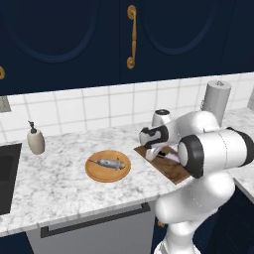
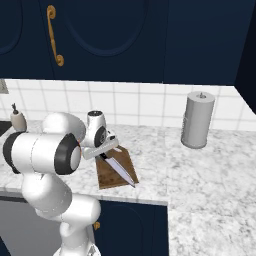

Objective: Pick up the knife from the drawer and place it on the cutting board. Then place the meat from the plate to the cutting board.

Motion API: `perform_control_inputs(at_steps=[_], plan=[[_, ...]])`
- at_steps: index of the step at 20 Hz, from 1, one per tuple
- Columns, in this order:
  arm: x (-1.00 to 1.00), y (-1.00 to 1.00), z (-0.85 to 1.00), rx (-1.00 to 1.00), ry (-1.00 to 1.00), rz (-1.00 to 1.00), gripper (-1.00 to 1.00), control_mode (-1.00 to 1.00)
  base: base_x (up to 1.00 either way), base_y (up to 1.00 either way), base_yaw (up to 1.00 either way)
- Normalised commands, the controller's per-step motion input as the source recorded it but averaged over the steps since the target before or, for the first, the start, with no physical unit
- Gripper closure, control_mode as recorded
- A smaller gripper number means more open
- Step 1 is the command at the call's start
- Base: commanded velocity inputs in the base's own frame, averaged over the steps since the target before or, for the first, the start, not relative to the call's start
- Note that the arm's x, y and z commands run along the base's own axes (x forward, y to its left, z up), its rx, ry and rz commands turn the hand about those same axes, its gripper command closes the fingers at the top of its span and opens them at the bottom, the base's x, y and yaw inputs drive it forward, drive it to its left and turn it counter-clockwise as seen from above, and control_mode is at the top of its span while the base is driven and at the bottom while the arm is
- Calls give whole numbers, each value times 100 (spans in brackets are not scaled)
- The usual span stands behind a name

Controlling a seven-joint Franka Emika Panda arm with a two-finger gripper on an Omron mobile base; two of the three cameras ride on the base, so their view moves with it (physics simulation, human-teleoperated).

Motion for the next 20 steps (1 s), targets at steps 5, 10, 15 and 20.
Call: perform_control_inputs(at_steps=[5, 10, 15, 20], plan=[[50, 0, -38, 0, 1, 0, 100, -100, 0, 0, 0], [41, 0, -34, 0, 0, 0, 100, -100, 0, 0, 0], [25, 12, -16, -1, 0, 0, -100, -100, 0, 0, 0], [1, 32, 0, -1, 0, -3, -100, -100, 0, 0, 0]])
